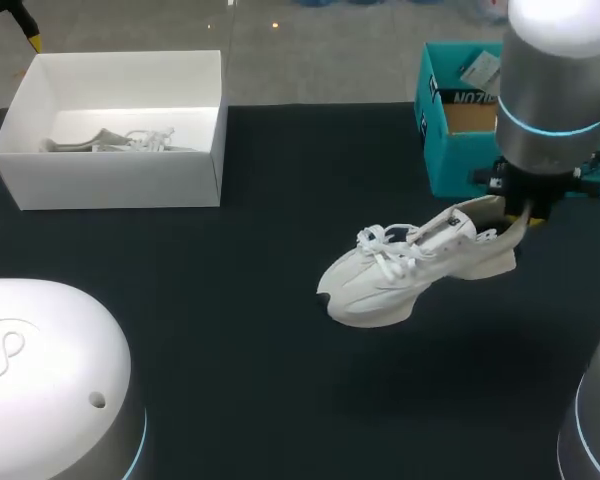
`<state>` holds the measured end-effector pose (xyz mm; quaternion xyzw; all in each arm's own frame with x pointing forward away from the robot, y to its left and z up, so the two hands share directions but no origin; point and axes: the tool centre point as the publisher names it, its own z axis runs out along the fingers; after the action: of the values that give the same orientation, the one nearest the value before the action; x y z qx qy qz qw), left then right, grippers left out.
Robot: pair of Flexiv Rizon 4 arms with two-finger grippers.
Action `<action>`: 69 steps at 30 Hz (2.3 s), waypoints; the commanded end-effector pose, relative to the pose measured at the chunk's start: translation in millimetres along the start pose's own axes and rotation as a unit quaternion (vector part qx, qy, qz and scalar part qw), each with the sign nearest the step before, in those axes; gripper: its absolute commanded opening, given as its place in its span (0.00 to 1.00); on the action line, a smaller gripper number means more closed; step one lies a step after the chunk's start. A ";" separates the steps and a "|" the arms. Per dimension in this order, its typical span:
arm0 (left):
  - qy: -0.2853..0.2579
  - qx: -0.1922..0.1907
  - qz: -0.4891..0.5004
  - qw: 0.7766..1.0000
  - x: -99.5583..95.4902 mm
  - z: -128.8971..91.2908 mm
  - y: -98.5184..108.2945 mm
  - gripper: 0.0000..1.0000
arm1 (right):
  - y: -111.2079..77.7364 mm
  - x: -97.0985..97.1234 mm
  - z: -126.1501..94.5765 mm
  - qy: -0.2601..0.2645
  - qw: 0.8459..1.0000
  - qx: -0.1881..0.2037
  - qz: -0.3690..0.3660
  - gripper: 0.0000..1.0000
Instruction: Take the shoe out of the shoebox, open the shoe tongue, remove and reinsert the insole, then place the shoe into the shoebox
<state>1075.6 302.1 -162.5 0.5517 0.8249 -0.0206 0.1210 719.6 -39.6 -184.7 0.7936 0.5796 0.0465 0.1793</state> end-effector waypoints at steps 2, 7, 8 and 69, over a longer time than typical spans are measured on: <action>0.001 -0.002 0.000 1.000 0.3 -0.2 -1.8 1.00 | -10.6 15.9 -5.3 -0.013 1.000 0.012 0.008 0.00; 0.001 -0.002 0.000 1.000 0.3 -0.2 -1.8 1.00 | -23.2 23.1 -14.4 -0.005 1.000 0.018 -0.002 0.00; 0.001 -0.002 0.000 1.000 0.3 -0.2 -1.8 1.00 | -26.5 25.0 -15.1 -0.004 1.000 0.026 -0.003 0.00; 0.001 -0.002 0.000 1.000 0.3 -0.2 -1.8 1.00 | -139.4 156.0 151.4 -0.111 0.990 0.043 0.069 0.00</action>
<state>1075.6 301.9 -162.5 0.5518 0.8249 -0.0205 0.1211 677.1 50.2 -371.1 0.7641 0.6277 0.0008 0.1487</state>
